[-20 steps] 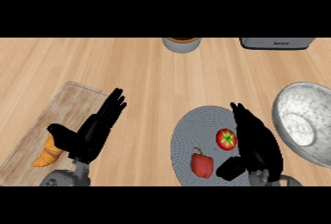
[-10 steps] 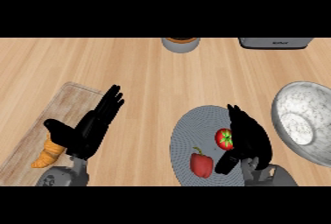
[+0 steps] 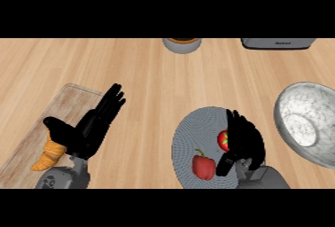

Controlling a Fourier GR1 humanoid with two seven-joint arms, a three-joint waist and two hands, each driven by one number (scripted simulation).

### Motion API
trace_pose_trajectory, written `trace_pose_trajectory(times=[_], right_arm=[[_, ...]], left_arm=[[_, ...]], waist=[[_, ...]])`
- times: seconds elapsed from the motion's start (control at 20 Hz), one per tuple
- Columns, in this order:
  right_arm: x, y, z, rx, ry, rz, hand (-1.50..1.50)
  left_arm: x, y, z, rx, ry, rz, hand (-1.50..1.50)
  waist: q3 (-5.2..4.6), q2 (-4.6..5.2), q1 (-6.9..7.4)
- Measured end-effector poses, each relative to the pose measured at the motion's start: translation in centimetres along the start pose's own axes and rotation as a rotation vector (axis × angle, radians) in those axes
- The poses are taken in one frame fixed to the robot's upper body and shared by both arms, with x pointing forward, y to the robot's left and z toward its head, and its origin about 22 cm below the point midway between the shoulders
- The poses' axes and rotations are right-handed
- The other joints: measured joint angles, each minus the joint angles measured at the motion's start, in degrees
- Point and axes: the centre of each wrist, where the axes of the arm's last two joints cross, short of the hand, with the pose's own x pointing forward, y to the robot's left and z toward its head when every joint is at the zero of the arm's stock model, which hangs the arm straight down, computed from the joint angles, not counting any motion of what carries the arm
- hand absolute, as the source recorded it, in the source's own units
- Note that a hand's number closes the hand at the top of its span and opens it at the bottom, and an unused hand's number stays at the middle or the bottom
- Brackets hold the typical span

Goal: Pick the tomato from the placemat and place it in the bowl

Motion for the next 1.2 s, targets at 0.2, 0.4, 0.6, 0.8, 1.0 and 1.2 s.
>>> trace_pose_trajectory(times=[0.2,0.4,0.6,0.8,1.0,1.2], right_arm=[[0.2,0.7,-1.1,-0.004,0.027,0.004,-1.50],[0.4,0.7,-1.8,-0.018,0.040,-0.004,-1.50],[-0.4,1.4,-1.8,-0.023,0.057,-0.008,-1.50],[-0.5,2.6,-2.1,-0.024,0.071,-0.017,-1.50],[-0.7,2.8,-2.7,-0.027,0.087,-0.025,-1.50],[-1.3,3.2,-3.4,-0.043,0.048,-0.030,1.50]], left_arm=[[-0.3,0.6,-0.3,-0.002,0.004,-0.003,0.00],[-0.8,0.3,-0.4,-0.001,-0.001,0.001,0.00],[-0.4,0.2,-0.2,0.001,-0.002,-0.004,0.00],[-0.2,-0.2,-0.3,-0.004,-0.003,0.000,0.00],[-0.2,-0.6,0.1,-0.006,0.000,-0.004,0.00],[-0.2,-0.3,-0.2,-0.004,0.003,-0.001,0.00]], waist=[[-0.01,0.03,-0.02],[-0.02,0.00,-0.02],[-0.04,-0.04,-0.07],[-0.12,-0.13,-0.10],[-0.16,-0.16,-0.08],[-0.24,-0.21,-0.12]])
